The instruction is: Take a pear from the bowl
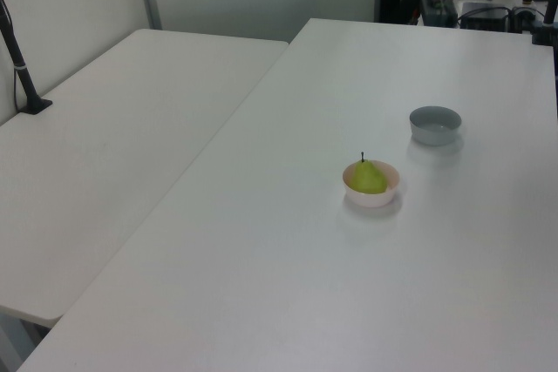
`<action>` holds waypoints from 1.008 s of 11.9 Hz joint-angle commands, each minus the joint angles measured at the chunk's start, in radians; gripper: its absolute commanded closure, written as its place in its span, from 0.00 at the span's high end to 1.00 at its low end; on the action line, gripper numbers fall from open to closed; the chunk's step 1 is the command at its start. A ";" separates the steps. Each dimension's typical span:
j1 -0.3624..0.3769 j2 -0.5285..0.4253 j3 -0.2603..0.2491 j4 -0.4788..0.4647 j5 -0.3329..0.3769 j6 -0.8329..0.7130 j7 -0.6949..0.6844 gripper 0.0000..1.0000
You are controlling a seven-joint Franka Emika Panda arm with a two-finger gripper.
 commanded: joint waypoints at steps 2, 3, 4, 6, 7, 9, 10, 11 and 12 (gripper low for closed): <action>0.014 -0.033 0.002 -0.047 -0.004 0.011 0.031 1.00; 0.014 -0.033 0.002 -0.047 -0.004 0.011 0.031 1.00; 0.014 -0.033 0.002 -0.047 -0.004 0.011 0.031 1.00; 0.014 -0.033 0.002 -0.045 -0.004 0.008 0.031 1.00; 0.014 -0.033 0.002 -0.045 -0.004 0.008 0.031 1.00; 0.011 -0.033 0.002 -0.044 -0.004 0.008 0.015 1.00; 0.010 -0.033 0.002 -0.044 -0.004 0.006 0.014 1.00; 0.011 -0.033 0.002 -0.044 -0.005 -0.003 0.000 1.00; 0.014 -0.033 0.002 -0.045 -0.013 -0.015 -0.043 1.00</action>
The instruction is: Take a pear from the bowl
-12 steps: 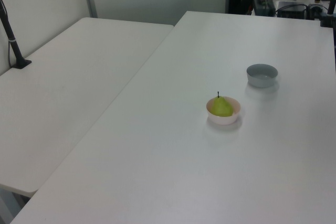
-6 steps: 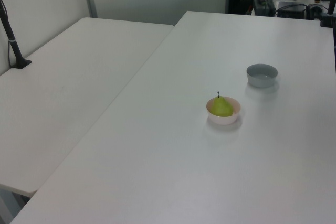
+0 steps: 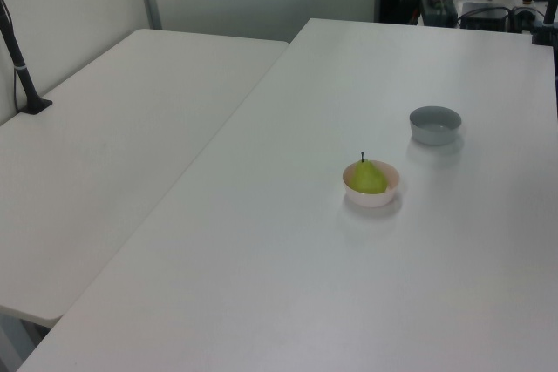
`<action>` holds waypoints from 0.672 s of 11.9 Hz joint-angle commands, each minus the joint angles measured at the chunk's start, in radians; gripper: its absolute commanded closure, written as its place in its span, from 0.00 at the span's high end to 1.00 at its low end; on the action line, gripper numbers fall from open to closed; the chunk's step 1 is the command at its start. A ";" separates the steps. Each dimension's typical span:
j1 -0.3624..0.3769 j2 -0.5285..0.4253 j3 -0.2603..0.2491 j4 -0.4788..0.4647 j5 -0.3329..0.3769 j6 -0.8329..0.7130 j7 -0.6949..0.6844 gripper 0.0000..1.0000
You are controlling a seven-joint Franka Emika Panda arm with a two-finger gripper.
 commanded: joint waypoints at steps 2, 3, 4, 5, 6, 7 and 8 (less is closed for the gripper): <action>0.013 -0.033 0.002 -0.055 -0.013 -0.026 -0.220 1.00; 0.019 -0.033 0.004 -0.067 -0.013 -0.030 -0.315 1.00; 0.037 -0.033 0.004 -0.076 -0.013 -0.044 -0.359 1.00; 0.060 -0.035 0.011 -0.099 -0.014 -0.049 -0.374 1.00; 0.088 -0.038 0.026 -0.131 -0.033 -0.049 -0.370 1.00; 0.112 -0.040 0.040 -0.153 -0.046 -0.049 -0.368 1.00; 0.132 -0.037 0.043 -0.158 -0.047 -0.049 -0.368 1.00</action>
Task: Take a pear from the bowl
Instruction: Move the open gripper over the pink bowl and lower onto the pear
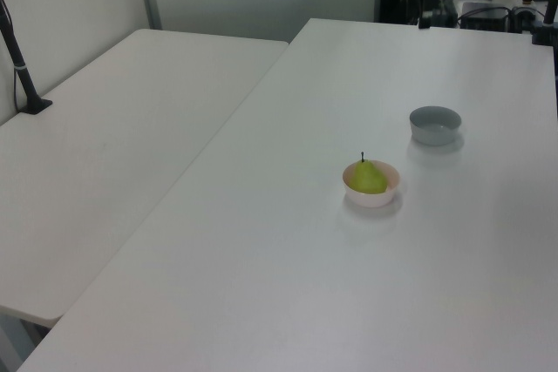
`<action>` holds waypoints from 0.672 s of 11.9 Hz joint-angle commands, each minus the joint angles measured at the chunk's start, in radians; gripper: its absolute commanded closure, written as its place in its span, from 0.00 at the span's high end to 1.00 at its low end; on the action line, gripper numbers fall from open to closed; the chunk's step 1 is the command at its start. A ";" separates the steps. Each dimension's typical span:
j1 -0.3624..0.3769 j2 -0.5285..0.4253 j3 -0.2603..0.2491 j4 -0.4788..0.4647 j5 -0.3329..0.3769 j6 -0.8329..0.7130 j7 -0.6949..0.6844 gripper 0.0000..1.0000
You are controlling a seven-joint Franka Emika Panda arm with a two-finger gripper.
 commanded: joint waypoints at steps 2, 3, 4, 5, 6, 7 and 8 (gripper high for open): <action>0.103 -0.022 0.023 -0.080 -0.029 -0.001 0.055 1.00; 0.114 -0.019 0.046 -0.105 -0.029 0.010 0.091 1.00; 0.114 -0.014 0.076 -0.141 -0.028 0.048 0.106 1.00; 0.114 -0.012 0.105 -0.182 -0.028 0.105 0.153 1.00; 0.116 -0.005 0.127 -0.216 -0.026 0.172 0.212 1.00; 0.114 0.010 0.155 -0.253 -0.022 0.243 0.258 1.00; 0.116 0.032 0.164 -0.271 -0.019 0.309 0.298 1.00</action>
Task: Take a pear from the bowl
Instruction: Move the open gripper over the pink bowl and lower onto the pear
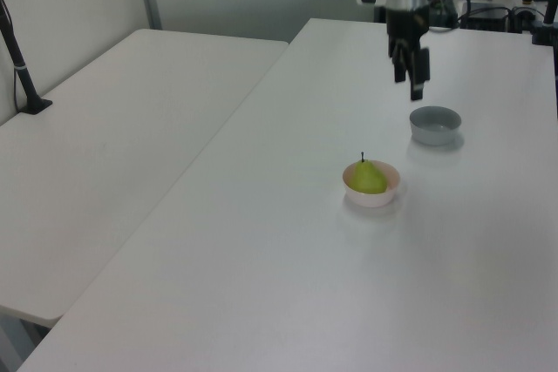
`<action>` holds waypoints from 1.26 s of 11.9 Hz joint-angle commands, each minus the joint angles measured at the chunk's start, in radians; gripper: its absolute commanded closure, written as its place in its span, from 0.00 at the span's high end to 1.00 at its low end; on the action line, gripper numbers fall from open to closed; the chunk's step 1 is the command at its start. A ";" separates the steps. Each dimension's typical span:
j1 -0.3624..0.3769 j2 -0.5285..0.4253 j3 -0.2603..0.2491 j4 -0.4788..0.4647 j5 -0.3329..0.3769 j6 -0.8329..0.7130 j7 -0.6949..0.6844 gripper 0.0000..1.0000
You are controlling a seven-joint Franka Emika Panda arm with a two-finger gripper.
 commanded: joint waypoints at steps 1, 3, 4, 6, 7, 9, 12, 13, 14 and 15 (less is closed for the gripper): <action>0.023 0.039 0.035 -0.093 -0.004 0.187 0.123 1.00; 0.033 0.087 0.047 -0.091 -0.004 0.231 0.134 1.00; 0.031 0.100 0.058 -0.093 -0.004 0.263 0.135 1.00; 0.031 0.136 0.059 -0.091 -0.004 0.308 0.134 1.00; 0.033 0.153 0.059 -0.091 -0.004 0.328 0.134 1.00; 0.033 0.179 0.065 -0.091 -0.007 0.359 0.135 1.00; 0.033 0.208 0.068 -0.091 -0.013 0.376 0.135 1.00; 0.034 0.217 0.070 -0.091 -0.013 0.394 0.135 1.00; 0.036 0.223 0.070 -0.091 -0.013 0.403 0.135 0.95; 0.034 0.228 0.070 -0.091 -0.015 0.405 0.135 0.86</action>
